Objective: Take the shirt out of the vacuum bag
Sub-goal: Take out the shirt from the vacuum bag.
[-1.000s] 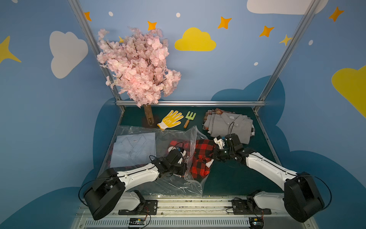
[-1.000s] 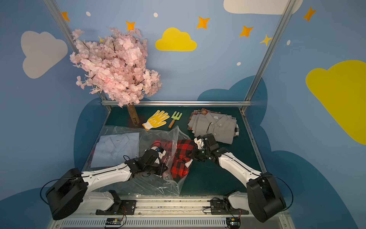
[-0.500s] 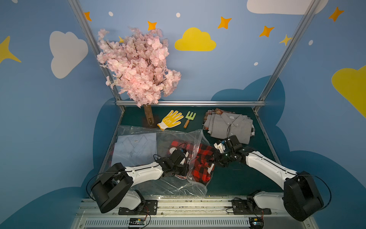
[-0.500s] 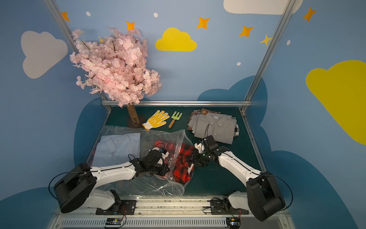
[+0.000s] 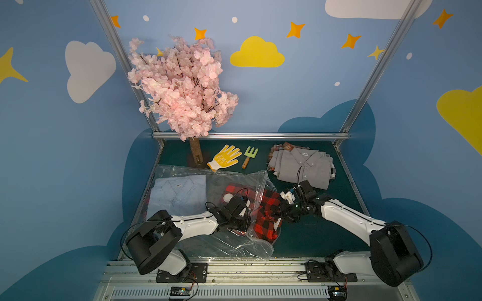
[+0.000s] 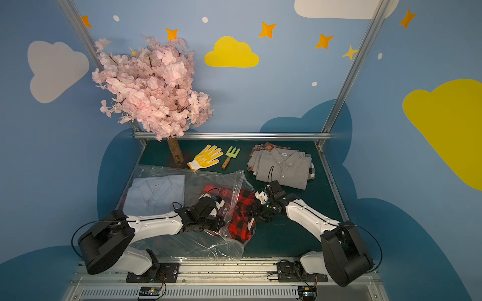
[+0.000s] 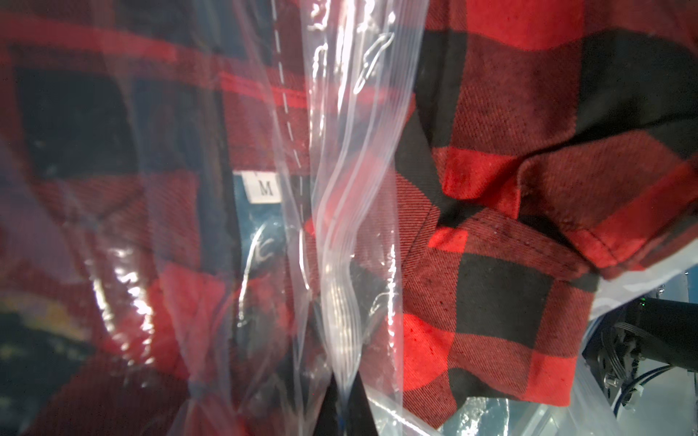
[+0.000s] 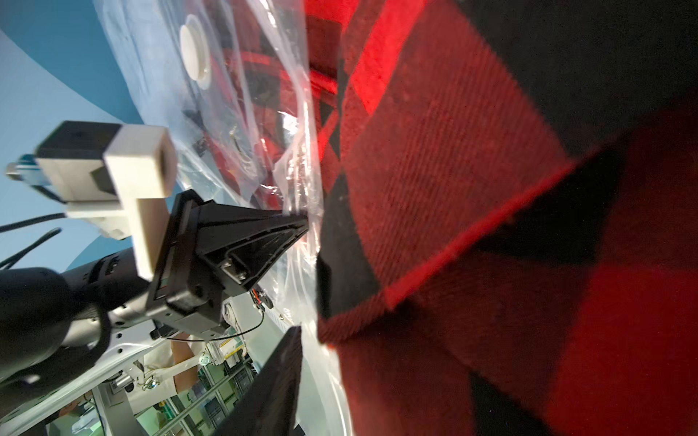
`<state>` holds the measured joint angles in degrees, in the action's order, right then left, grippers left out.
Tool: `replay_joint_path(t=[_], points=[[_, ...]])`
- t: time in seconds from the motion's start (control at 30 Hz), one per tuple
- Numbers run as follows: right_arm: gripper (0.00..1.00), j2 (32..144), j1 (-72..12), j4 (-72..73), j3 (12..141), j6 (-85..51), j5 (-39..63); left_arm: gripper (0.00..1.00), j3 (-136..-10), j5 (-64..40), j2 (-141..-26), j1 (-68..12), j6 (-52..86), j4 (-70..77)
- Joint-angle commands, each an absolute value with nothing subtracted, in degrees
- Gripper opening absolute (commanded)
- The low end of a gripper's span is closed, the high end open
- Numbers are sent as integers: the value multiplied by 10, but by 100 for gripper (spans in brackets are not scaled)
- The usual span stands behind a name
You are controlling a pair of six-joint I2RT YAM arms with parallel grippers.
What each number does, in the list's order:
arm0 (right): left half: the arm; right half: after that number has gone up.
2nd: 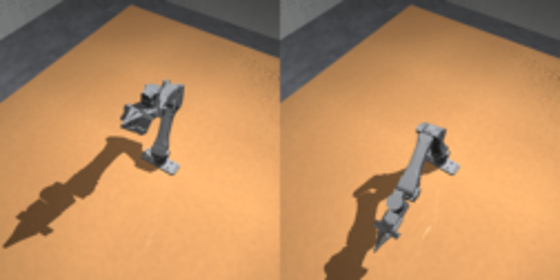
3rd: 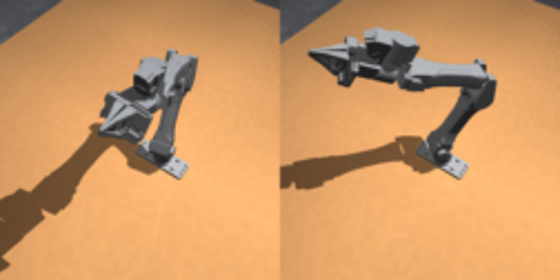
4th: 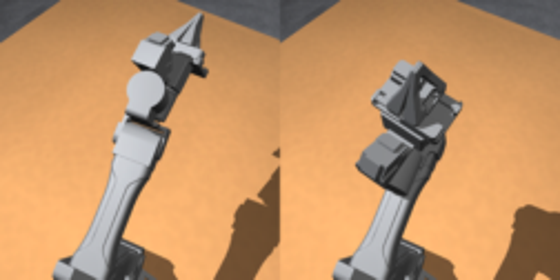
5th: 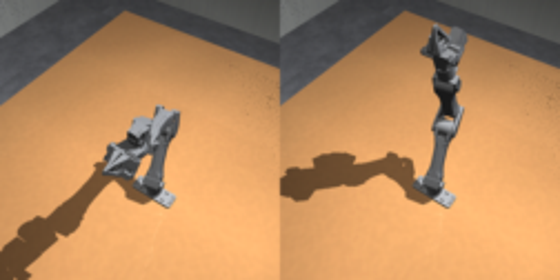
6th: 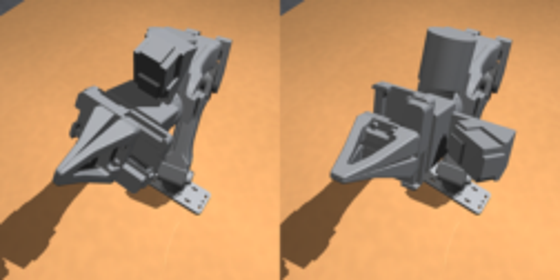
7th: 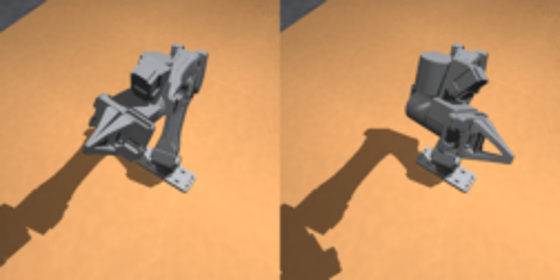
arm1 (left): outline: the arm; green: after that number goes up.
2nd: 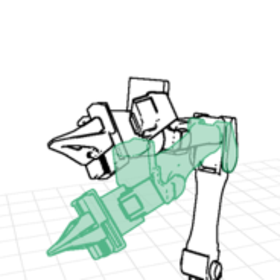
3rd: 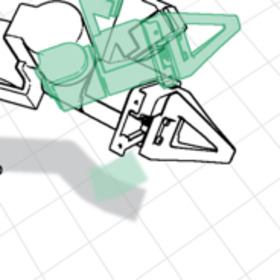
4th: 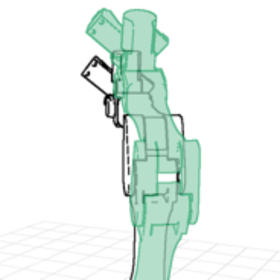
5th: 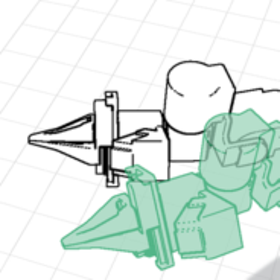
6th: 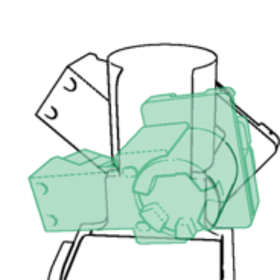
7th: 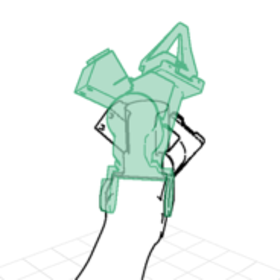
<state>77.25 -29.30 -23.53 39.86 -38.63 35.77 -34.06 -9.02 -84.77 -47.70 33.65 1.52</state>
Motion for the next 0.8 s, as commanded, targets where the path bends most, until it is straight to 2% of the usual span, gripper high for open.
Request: replay_joint_path(t=[0.0, 0.2, 0.5, 0.57, 0.7, 0.77], points=[[50, 780, -299, -238, 388, -377, 329, 3, -349, -92, -846, -479, 332, 17], [58, 783, -299, -203, 354, -380, 314, 3, -349, -91, -843, -479, 332, 17], [61, 817, -308, -155, 364, -396, 292, 3, -345, -91, -838, -480, 336, 16], [55, 829, -308, -150, 371, -398, 290, 3, -345, -92, -840, -481, 336, 15], [22, 832, -308, -139, 381, -407, 300, 3, -345, -92, -842, -482, 336, 15], [10, 817, -309, -148, 382, -408, 303, 3, -346, -89, -839, -482, 336, 12]])
